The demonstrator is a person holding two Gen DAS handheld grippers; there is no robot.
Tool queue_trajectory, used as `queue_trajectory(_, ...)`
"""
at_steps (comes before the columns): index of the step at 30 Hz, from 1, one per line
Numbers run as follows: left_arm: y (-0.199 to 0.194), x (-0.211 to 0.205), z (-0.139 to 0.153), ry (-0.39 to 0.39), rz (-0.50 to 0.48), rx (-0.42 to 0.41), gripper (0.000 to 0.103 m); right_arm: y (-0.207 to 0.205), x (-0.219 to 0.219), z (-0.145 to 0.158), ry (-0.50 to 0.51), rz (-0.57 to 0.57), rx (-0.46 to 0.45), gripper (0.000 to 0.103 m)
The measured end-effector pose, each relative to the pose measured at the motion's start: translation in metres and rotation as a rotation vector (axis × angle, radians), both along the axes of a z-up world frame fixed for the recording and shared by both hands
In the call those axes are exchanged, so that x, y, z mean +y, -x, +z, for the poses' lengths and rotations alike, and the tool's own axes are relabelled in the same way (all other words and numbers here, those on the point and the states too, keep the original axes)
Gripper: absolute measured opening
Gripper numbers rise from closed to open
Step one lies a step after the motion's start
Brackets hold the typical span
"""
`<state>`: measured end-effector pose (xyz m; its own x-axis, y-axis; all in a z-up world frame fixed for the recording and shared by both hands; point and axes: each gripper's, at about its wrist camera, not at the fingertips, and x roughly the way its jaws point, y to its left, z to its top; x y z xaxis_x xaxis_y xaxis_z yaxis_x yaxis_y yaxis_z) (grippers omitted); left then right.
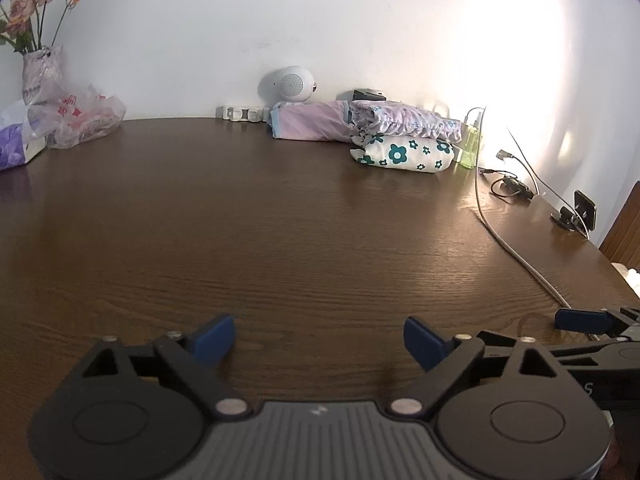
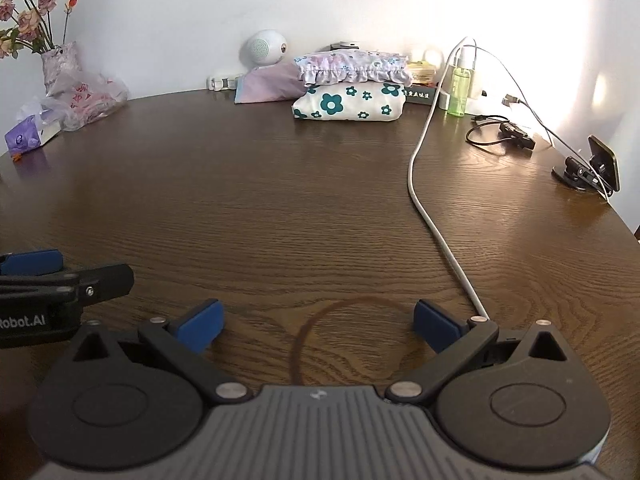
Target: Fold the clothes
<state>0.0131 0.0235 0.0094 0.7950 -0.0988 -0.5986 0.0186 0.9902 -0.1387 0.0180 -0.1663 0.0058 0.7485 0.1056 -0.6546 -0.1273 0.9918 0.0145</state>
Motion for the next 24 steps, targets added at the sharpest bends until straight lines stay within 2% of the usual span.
queue_trajectory(3,0.001,0.002,0.000,0.017,0.006,-0.002,0.095,0.001,-0.001,0.000,-0.002,0.007,-0.004,0.102)
queue_trajectory(5,0.000,0.002,0.000,0.021,-0.014,0.003,0.103,0.001,-0.001,0.000,-0.001,0.007,-0.005,0.102)
queue_trajectory(11,-0.001,-0.003,0.000,-0.013,-0.032,0.014,0.103,0.003,-0.009,-0.001,-0.002,-0.045,-0.008,0.102)
queue_trajectory(17,0.002,-0.003,0.000,-0.014,-0.038,0.013,0.103,0.007,-0.012,-0.001,-0.001,-0.060,-0.009,0.102)
queue_trajectory(20,0.001,-0.007,0.000,-0.038,-0.039,0.019,0.103,0.008,-0.012,-0.001,0.001,-0.061,-0.009,0.102)
queue_trajectory(24,0.000,-0.020,-0.001,-0.131,-0.052,0.041,0.103,0.010,-0.010,-0.001,0.005,-0.073,-0.013,0.103)
